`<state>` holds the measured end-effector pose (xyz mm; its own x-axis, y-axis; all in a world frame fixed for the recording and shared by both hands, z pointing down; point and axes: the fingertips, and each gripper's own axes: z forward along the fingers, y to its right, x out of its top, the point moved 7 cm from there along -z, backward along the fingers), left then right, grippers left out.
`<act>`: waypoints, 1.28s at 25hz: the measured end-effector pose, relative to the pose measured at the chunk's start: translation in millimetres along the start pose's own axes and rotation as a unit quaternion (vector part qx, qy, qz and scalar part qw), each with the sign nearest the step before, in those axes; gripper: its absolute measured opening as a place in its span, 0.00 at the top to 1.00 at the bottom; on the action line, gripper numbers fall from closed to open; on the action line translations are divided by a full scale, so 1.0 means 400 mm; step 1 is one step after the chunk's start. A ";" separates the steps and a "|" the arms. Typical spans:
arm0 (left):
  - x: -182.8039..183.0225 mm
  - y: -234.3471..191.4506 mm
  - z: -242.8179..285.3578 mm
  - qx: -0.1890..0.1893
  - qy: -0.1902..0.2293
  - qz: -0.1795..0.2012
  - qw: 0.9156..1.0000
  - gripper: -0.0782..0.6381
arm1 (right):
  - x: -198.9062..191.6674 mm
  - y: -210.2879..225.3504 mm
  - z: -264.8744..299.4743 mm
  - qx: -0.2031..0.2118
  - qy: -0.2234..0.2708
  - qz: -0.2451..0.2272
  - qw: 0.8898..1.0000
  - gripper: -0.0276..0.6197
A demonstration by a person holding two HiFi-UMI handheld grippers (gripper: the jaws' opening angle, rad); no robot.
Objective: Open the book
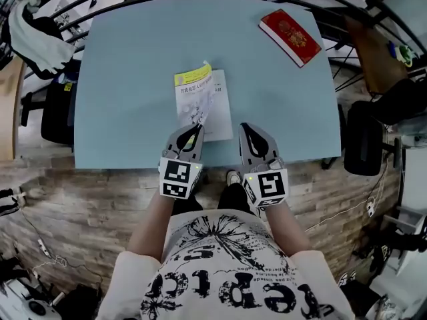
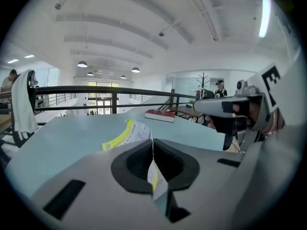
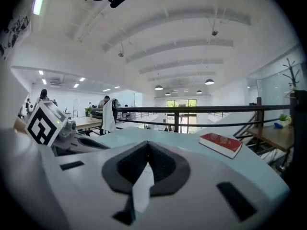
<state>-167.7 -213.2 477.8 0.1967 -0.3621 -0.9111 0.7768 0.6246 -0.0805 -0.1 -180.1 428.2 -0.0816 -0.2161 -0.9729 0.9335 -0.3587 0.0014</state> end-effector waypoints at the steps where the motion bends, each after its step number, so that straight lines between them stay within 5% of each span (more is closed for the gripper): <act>1: 0.001 -0.016 -0.026 0.007 0.007 -0.006 1.000 0.86 | 0.007 -0.020 0.007 0.007 0.002 -0.005 1.000 0.94; 14: -0.109 -0.232 -0.269 0.098 0.020 -0.086 0.991 0.86 | 0.020 -0.247 0.122 0.087 -0.005 -0.031 0.996 0.94; 32: -0.390 -0.421 -0.237 0.135 -0.117 -0.150 0.972 0.86 | -0.084 -0.339 0.184 0.052 -0.053 -0.014 0.997 0.94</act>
<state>-385.7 -196.2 595.1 0.0429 -0.6681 -0.7428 0.9425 0.2737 -0.1918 -149.8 -191.0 477.6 -0.1485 -0.2970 -0.9433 0.8892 -0.4575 0.0040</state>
